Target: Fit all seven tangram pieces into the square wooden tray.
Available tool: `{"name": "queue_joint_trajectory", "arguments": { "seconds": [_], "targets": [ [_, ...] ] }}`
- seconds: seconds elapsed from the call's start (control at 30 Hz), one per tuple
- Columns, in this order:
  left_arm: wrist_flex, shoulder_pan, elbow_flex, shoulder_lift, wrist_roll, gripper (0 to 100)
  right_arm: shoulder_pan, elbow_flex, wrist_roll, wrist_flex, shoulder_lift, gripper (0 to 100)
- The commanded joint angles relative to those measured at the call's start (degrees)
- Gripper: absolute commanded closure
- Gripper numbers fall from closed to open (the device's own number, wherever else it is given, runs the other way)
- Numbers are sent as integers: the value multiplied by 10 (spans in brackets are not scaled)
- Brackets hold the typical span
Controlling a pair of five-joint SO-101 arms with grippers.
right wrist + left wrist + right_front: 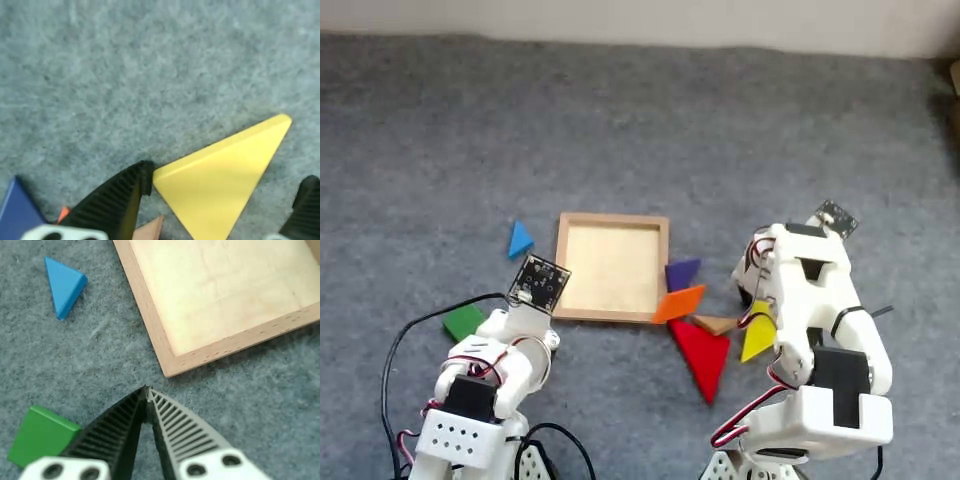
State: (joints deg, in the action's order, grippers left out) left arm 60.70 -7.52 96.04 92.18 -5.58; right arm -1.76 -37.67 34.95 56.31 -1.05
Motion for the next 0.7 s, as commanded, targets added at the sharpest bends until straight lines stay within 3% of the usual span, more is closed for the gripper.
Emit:
{"name": "queue_joint_trajectory", "arguments": {
  "seconds": [0.0,0.13,0.4,0.67],
  "targets": [
    [0,2,16,5,-4,994,-20,26,-5,0,5,638],
    [0,2,16,5,-4,994,-18,31,-10,27,6,714],
    [0,2,16,5,-4,994,-15,33,-71,47,26,714],
    [0,2,16,5,-4,994,5,28,-167,47,173,716]
  ]
}}
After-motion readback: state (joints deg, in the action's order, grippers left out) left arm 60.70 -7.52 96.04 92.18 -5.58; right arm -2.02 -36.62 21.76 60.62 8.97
